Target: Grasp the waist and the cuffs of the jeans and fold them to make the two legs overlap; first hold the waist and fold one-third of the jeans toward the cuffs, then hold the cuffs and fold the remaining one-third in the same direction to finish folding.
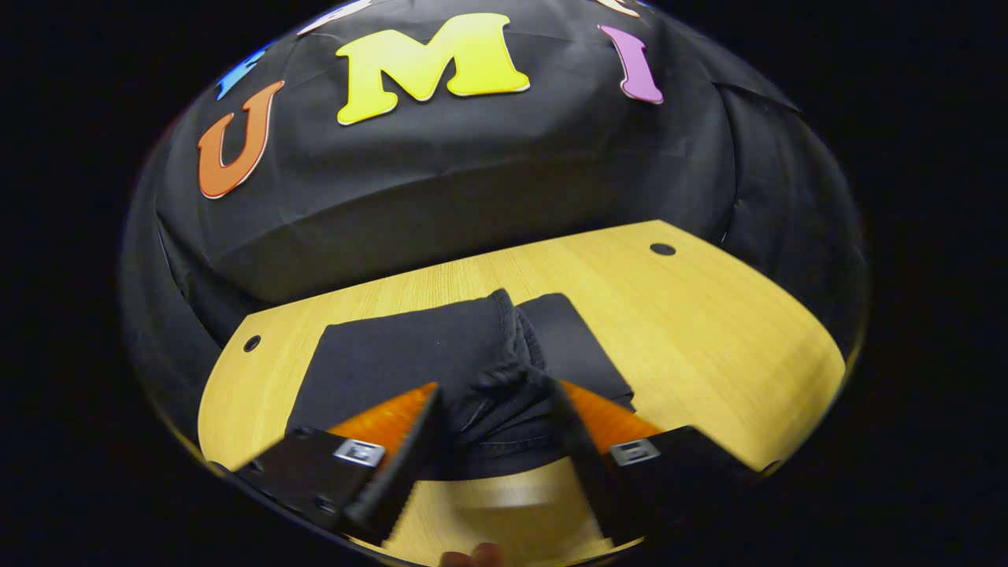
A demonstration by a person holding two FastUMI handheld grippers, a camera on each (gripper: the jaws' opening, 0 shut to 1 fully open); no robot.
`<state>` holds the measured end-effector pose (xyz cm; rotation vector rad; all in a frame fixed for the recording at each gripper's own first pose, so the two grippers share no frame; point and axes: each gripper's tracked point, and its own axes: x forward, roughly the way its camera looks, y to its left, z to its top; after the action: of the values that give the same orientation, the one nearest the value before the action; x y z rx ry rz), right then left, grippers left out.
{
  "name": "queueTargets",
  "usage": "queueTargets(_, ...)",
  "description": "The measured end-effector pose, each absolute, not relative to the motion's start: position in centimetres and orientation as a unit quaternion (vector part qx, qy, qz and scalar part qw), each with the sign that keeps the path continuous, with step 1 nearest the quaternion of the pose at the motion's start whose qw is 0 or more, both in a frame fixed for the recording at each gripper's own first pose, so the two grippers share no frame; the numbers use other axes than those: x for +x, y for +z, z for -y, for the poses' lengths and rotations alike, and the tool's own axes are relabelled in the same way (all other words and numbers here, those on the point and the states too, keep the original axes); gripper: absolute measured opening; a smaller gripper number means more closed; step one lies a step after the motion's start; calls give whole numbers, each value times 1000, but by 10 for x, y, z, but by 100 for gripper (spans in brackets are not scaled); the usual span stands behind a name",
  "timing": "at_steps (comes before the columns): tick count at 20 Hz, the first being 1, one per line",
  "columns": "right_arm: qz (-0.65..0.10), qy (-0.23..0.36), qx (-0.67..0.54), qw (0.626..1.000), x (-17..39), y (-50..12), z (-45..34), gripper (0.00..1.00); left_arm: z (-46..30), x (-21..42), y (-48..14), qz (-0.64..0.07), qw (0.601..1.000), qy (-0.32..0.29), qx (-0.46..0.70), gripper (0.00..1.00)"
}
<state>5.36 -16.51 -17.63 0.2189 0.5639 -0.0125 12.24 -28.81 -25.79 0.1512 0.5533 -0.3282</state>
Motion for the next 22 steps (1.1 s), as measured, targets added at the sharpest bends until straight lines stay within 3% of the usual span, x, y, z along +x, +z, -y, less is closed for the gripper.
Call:
queueTargets(2, -270, 9, 102, 957, 61, -169, 157, 99, 289, 119, -241, -261, 950, -159, 62, 99)
queueTargets(8, -219, 47, 77, 972, 83, -125, 118, 100, 258, 115, -161, -211, 968, -139, -9, 99)
queueTargets(13, -136, 74, 36, 987, 99, -58, 57, 94, 190, 117, -54, -128, 985, -98, -61, 99)
queueTargets(15, -95, 77, 20, 992, 100, -29, 30, 99, 162, 108, -13, -98, 988, -88, -85, 99)
queueTargets(17, -64, 79, 14, 995, 96, -6, 5, 94, 135, 97, 16, -82, 989, -71, -97, 97)
queueTargets(18, -50, 75, 16, 996, 95, 2, -5, 94, 125, 93, 28, -71, 991, -62, -93, 90)
queueTargets(19, -42, 69, 21, 997, 91, 8, -13, 94, 114, 89, 39, -59, 993, -55, -89, 97)
queueTargets(22, -27, 47, 44, 998, 76, 16, -33, 94, 91, 71, 53, -40, 994, -54, -88, 98)
